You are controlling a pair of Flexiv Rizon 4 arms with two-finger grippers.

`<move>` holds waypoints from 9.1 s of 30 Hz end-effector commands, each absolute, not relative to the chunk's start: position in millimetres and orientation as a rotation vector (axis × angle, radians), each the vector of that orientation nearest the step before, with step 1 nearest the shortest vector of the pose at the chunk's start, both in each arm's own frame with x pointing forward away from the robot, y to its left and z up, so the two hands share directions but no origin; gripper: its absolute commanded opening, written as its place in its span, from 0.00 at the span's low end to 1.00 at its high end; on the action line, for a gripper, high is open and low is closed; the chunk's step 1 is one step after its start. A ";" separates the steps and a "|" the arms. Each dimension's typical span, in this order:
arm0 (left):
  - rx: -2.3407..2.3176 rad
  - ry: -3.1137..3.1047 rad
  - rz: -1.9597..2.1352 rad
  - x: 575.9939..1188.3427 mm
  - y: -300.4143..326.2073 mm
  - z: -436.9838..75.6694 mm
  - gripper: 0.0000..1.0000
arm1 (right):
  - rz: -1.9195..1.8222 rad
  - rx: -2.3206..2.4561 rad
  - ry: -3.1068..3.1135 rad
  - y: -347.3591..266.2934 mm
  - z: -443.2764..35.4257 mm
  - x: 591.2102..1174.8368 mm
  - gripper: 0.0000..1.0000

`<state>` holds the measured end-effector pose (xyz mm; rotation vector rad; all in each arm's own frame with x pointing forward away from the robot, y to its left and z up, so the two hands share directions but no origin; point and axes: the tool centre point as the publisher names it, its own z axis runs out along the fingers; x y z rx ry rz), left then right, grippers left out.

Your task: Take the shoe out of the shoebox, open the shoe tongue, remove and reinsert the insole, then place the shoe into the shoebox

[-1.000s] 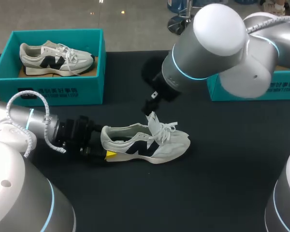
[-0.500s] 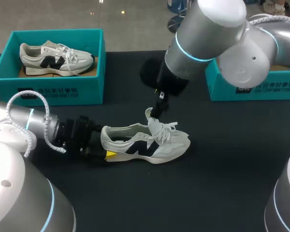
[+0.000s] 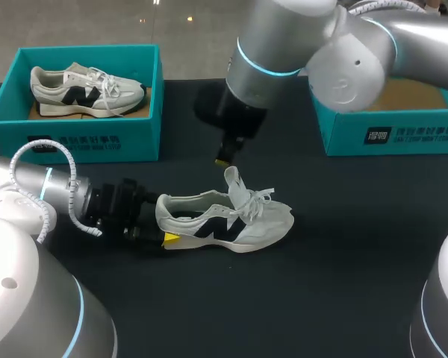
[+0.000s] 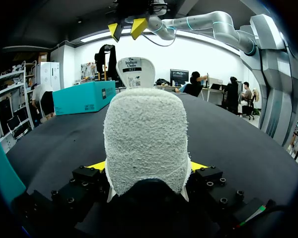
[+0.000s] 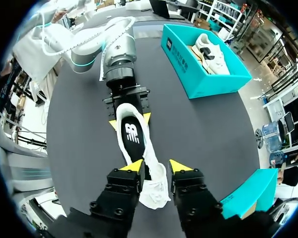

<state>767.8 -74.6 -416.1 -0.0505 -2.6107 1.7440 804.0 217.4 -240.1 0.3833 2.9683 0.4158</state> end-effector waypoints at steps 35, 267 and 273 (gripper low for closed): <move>-0.050 -2.614 1.738 767.6 -74.4 -415.9 0.00 | 0.029 0.281 3.136 264.7 -311.2 786.0 0.00; -0.050 -2.614 1.738 767.6 -74.4 -415.9 0.00 | 1.353 -0.010 3.043 299.5 -261.8 824.3 0.00; -0.050 -2.614 1.738 767.6 -74.4 -415.9 0.00 | 1.358 -0.013 3.003 303.6 -236.4 834.5 0.00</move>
